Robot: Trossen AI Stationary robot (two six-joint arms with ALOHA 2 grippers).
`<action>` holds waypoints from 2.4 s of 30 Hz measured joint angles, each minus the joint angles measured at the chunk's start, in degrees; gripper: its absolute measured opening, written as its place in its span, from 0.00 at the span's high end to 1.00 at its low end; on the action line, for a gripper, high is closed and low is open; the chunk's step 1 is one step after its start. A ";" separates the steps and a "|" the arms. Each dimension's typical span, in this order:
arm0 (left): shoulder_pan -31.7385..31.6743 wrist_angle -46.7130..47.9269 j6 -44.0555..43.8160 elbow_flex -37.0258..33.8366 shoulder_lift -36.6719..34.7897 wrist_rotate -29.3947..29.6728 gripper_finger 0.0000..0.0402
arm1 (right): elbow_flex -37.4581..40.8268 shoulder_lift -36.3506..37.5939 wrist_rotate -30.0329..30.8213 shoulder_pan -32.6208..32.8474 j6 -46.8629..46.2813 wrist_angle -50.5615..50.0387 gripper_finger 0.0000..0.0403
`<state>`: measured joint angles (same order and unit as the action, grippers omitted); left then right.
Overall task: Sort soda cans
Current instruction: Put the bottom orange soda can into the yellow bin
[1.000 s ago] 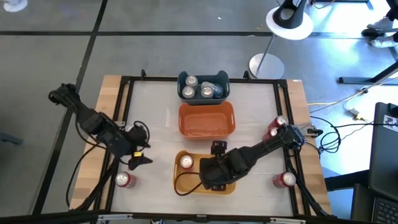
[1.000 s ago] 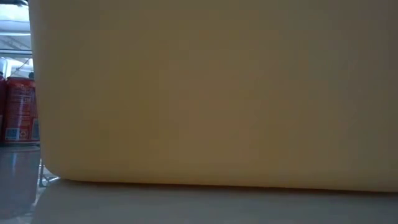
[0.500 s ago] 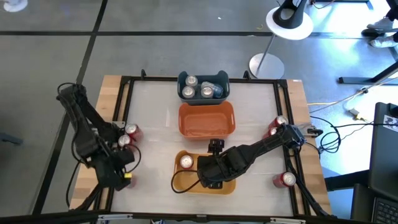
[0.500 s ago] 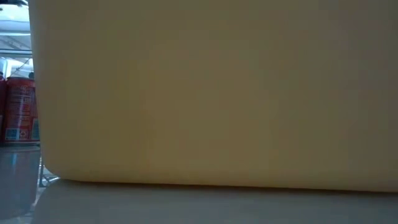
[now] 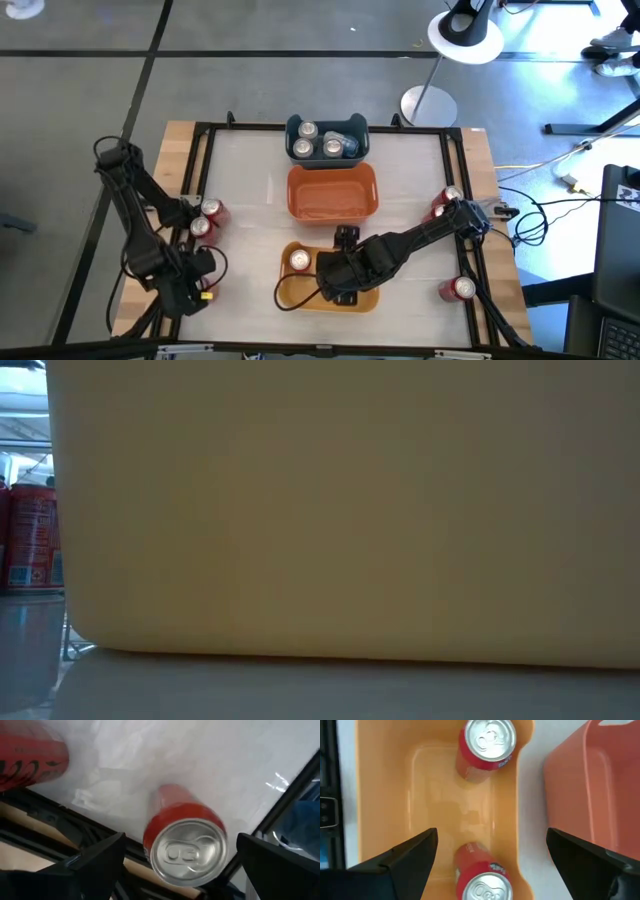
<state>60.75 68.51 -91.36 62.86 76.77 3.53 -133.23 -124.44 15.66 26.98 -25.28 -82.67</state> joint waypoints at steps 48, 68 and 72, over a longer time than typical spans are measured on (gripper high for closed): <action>-19.37 -13.01 55.53 24.47 0.83 24.19 0.29 | 3.28 1.38 5.75 13.34 -20.18 -7.35 0.08; -27.15 -16.88 68.01 24.34 17.44 10.21 0.29 | 3.28 7.72 14.66 18.64 -29.51 -7.35 0.08; -27.78 -17.18 69.05 24.45 18.66 9.52 0.29 | 3.28 7.72 15.32 18.64 -29.34 -7.35 0.08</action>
<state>32.97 51.34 -22.31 87.31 95.43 13.05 -129.95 -116.73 30.98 45.63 -54.62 -90.02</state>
